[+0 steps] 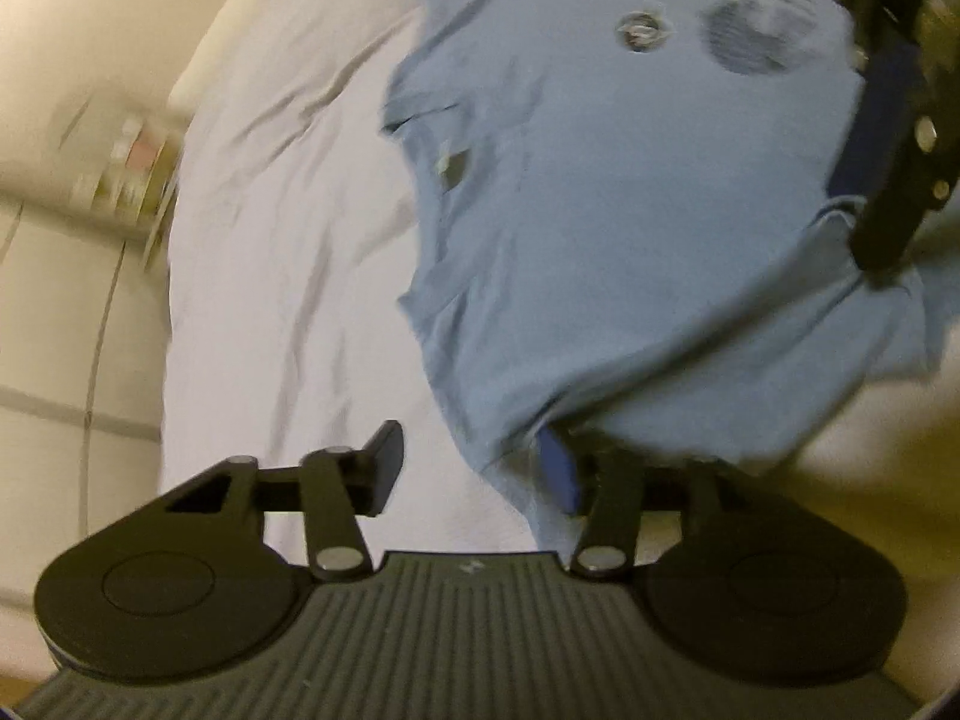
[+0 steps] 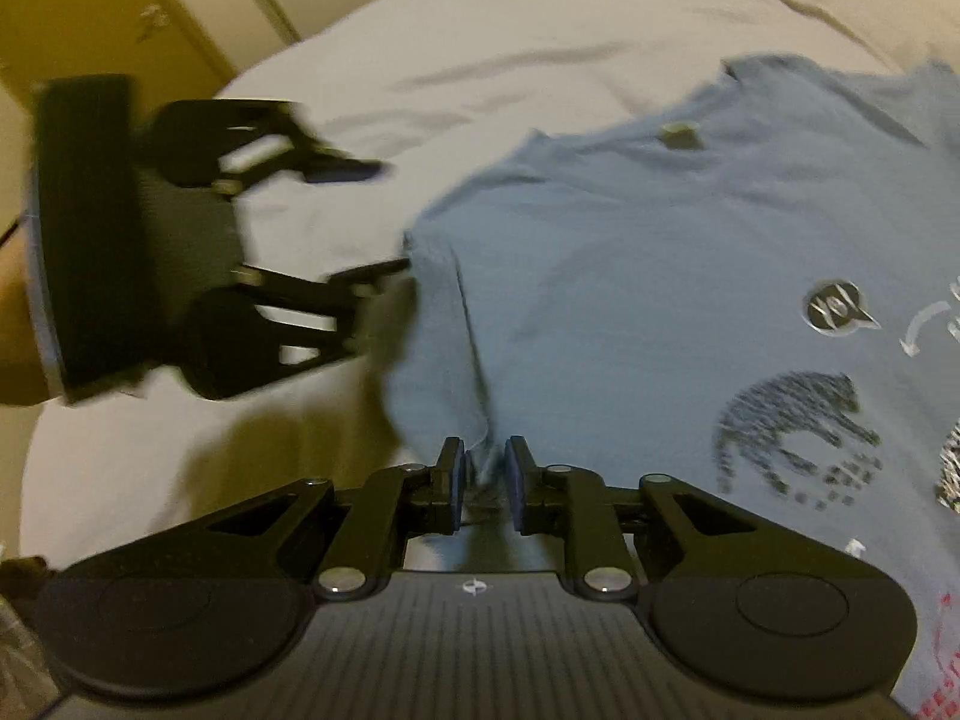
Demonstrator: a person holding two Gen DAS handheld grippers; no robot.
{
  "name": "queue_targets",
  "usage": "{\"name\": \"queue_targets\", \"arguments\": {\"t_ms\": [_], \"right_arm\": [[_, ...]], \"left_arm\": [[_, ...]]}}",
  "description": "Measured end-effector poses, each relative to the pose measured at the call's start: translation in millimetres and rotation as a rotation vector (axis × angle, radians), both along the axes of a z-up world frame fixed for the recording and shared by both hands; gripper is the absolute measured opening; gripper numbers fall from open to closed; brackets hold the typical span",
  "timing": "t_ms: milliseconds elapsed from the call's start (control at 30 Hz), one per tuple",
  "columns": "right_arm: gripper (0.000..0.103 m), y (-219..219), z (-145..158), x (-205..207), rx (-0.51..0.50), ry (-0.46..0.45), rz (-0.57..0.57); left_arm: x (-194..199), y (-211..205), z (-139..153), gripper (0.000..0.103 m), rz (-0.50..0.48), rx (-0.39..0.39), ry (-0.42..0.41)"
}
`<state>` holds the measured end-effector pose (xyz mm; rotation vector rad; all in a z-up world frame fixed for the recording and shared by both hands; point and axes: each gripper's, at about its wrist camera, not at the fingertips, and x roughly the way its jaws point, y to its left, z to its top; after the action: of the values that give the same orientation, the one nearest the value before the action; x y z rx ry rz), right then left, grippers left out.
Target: Fold clothes
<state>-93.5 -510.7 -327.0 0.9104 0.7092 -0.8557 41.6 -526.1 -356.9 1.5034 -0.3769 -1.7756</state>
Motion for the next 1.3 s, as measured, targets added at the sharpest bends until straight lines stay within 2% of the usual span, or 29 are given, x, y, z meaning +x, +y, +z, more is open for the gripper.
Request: {"name": "queue_targets", "arguments": {"t_ms": [167,367,500,567,633,667,700,800,933,967,1033,1100,1200,1300], "right_arm": [[0.021,-1.3,-8.5,-16.0,0.034,-0.001,-0.044],[0.030,2.5,-12.5,-27.6,0.084,-0.022,-0.087],[0.032,12.6,-4.6,-25.8,0.029,0.014,-0.063],[0.032,24.5,1.7,-16.1,-0.038,0.058,0.027],[0.033,39.8,8.9,-0.7,-0.133,0.116,0.147],[0.033,47.2,11.8,7.5,-0.181,0.144,0.207],[0.036,54.3,13.9,16.9,-0.231,0.176,0.266],[0.051,70.6,13.0,46.9,-0.363,0.286,0.440],[0.053,85.1,-8.7,84.2,-0.485,0.462,0.645],[0.050,87.0,-15.3,90.4,-0.502,0.498,0.681],[0.038,88.1,-27.3,97.3,-0.518,0.562,0.728],[0.035,85.1,-33.5,96.5,-0.523,0.606,0.731],[0.011,82.8,-35.0,89.3,-0.522,0.610,0.719],[0.012,89.1,-34.0,84.0,-0.532,0.600,0.753]], "left_arm": [[30.7,-2.2,12.8,0.049,0.230,0.070,0.144],[66.2,-8.6,16.0,0.049,0.568,0.263,0.484],[81.1,-23.1,9.6,0.049,0.752,0.361,0.672],[85.0,-30.8,4.4,0.044,0.812,0.405,0.738],[88.3,-36.4,-0.3,0.023,0.837,0.456,0.785],[89.5,-38.8,-1.2,0.005,0.841,0.469,0.797],[90.6,-40.2,0.3,0.001,0.839,0.464,0.800],[93.0,-45.1,5.9,0.001,0.830,0.434,0.802],[94.7,-54.7,6.3,0.000,0.824,0.418,0.787],[95.9,-55.5,6.5,0.000,0.823,0.415,0.784],[98.2,-58.8,4.7,0.000,0.825,0.413,0.781],[100.0,-60.3,2.4,0.000,0.827,0.412,0.779],[102.0,-61.6,-0.9,0.000,0.827,0.411,0.779],[102.7,-60.8,-2.4,0.000,0.826,0.408,0.780]]}}
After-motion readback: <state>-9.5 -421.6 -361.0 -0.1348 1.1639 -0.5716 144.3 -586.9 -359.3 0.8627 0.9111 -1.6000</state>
